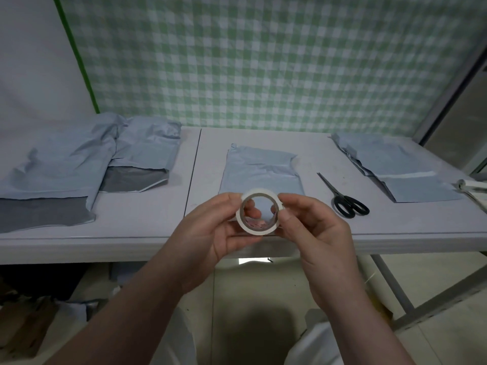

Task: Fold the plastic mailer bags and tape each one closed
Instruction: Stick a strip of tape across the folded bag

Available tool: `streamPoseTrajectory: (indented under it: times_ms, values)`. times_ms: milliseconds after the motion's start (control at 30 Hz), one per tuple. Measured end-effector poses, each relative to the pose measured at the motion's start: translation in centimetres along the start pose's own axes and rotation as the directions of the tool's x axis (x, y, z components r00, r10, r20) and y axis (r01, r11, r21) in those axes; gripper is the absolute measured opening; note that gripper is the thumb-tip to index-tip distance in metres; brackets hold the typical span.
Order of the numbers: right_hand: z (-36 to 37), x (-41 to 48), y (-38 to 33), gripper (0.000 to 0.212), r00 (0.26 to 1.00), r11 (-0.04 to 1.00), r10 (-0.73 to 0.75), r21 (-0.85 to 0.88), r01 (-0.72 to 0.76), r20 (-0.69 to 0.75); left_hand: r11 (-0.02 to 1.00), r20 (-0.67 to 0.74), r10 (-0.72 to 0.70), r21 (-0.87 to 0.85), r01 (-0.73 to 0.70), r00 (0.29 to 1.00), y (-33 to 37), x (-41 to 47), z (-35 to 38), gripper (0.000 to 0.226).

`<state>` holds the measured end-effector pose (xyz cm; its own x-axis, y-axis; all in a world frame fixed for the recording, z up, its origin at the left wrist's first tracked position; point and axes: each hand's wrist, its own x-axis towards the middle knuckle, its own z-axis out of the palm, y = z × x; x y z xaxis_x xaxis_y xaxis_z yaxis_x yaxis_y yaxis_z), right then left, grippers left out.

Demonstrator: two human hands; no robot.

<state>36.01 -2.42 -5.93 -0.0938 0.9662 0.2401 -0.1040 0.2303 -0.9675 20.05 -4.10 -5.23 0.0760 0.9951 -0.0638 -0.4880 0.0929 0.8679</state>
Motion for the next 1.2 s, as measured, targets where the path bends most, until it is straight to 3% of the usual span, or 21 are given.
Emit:
streamPoseTrajectory:
  times_ms: [100, 233, 367, 433, 567, 733, 833, 1000, 1100, 1200]
  values:
    - [0.0, -0.2, -0.3, 0.019, 1.0, 1.0, -0.002, 0.006, 0.002, -0.018, 0.972, -0.083, 0.091, 0.224, -0.071, 0.992, -0.4, 0.0, 0.5, 0.015]
    - [0.1, -0.4, -0.7, 0.036, 0.997, 0.999, 0.041, 0.007, -0.041, 0.067, 0.982, -0.097, 0.094, 0.175, -0.076, 0.991, -0.6, 0.1, 0.7, 0.018]
    - [0.3, -0.8, -1.1, 0.021, 0.996, 0.999, -0.02, -0.048, 0.024, 0.087, 0.944, -0.142, 0.164, 0.31, -0.114, 0.976, -0.4, -0.1, 0.9, 0.02]
    - [0.2, -0.8, -0.9, 0.01, 0.995, 0.981, -0.073, -0.174, 0.083, 0.066, 0.86, -0.157, 0.278, 0.479, -0.173, 0.948, -0.1, -0.3, 1.1, 0.027]
    - [0.0, -0.7, -0.4, 0.008, 0.977, 0.876, -0.208, -0.437, 0.204, 0.039, 0.515, -0.028, 0.484, 0.817, -0.258, 0.875, 0.5, -0.7, 1.6, 0.024]
    - [-0.1, -0.7, 0.2, 0.021, 0.949, 0.783, -0.311, -0.552, 0.287, 0.053, 0.314, 0.062, 0.556, 0.908, -0.279, 0.829, 0.5, -0.6, 1.8, 0.016]
    - [-0.2, -0.6, 0.4, 0.021, 0.937, 0.753, -0.344, -0.579, 0.313, 0.06, 0.248, 0.087, 0.572, 0.929, -0.273, 0.816, 0.5, -0.6, 1.9, 0.011]
    - [-0.6, -0.6, 0.3, 0.016, 0.932, 0.688, -0.331, -0.639, 0.344, 0.146, 0.19, 0.126, 0.531, 0.946, -0.263, 0.838, 1.0, -0.6, 2.0, 0.014]
    - [-0.9, -0.5, -0.2, 0.025, 0.97, 0.804, -0.175, -0.545, 0.239, 0.167, 0.21, 0.126, 0.469, 0.945, -0.249, 0.874, 1.3, -0.6, 1.8, 0.02]
    - [-1.4, -0.2, -0.8, 0.024, 0.963, 0.915, -0.041, -0.376, 0.143, 0.267, 0.355, 0.028, 0.418, 0.915, -0.191, 0.908, 1.7, -0.4, 1.6, 0.022]
